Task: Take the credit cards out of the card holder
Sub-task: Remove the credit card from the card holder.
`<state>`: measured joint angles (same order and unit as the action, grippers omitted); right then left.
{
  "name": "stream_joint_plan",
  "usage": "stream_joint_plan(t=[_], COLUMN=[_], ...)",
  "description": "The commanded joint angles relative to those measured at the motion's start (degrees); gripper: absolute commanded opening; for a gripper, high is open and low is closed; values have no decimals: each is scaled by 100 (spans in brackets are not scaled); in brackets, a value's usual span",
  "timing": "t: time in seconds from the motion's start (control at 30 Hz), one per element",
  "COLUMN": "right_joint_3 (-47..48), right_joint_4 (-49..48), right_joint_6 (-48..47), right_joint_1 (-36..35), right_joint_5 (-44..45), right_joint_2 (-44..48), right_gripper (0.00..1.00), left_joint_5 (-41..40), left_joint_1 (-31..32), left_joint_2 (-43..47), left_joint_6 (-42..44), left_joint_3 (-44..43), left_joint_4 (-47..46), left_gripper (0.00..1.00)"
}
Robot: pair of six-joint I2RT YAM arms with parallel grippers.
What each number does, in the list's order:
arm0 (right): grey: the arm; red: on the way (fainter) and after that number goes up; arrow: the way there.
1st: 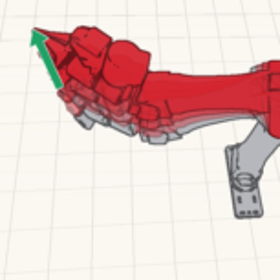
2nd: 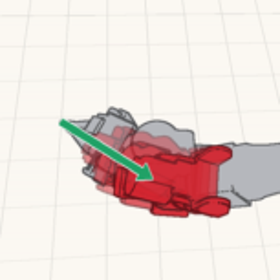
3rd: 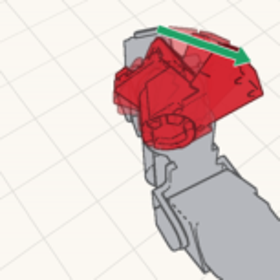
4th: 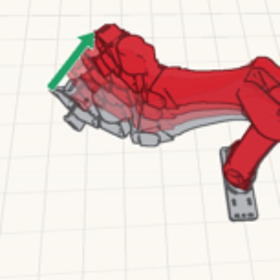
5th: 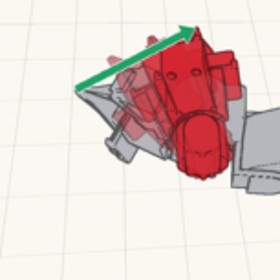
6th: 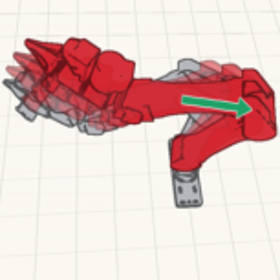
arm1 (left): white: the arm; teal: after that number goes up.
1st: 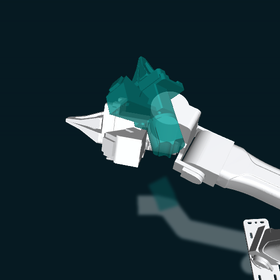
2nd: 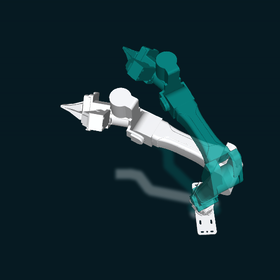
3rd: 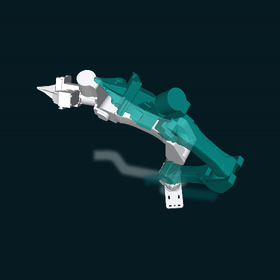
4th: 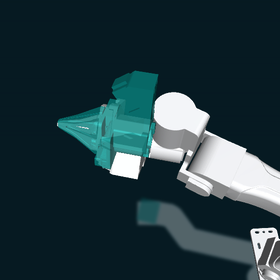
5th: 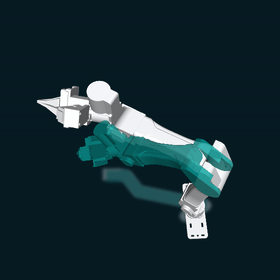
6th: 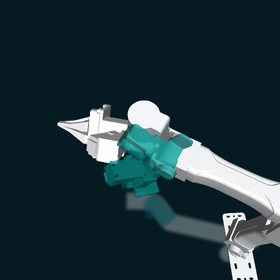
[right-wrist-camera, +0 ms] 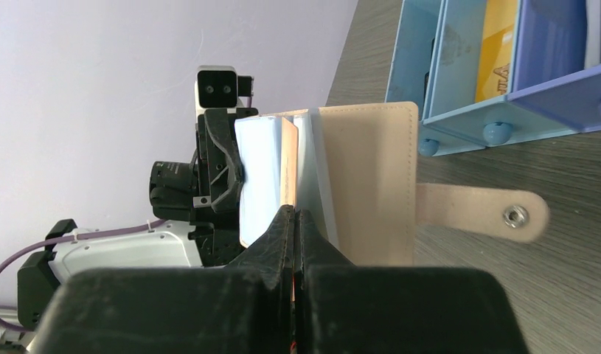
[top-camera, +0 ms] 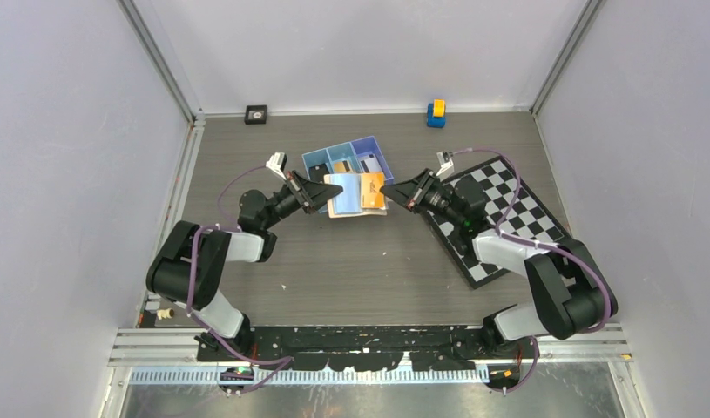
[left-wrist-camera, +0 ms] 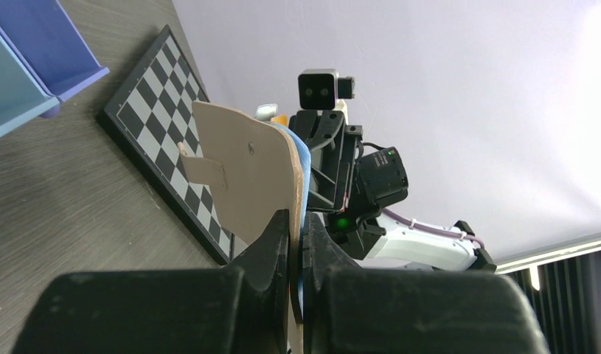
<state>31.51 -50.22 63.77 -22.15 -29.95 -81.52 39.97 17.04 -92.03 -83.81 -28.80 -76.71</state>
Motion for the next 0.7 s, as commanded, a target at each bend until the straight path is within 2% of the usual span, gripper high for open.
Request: stream_joint_plan(t=[0.0, 0.3, 0.47, 0.67], right_joint_3=[-50, 16, 195, 858], right_joint_4=[14, 188, 147, 1070], right_joint_6=[-127, -262, -264, -721], right_joint_1=[62, 65, 64, 65], right_joint_5=[231, 254, 151, 121], right_joint_2=[434, 520, 278, 184], right_gripper=[1, 1, 1, 1], left_joint_5=[-46, -325, -794, -1370], left_joint_1=[-161, -201, -201, -201], left_joint_2=[45, 469, 1278, 2338], left_joint_6=[22, 765, 1627, 2463], left_joint_3=[42, 80, -22, -165], left_joint_4=[-221, 1437, 3373, 4887], left_gripper=[0, 0, 0, 0])
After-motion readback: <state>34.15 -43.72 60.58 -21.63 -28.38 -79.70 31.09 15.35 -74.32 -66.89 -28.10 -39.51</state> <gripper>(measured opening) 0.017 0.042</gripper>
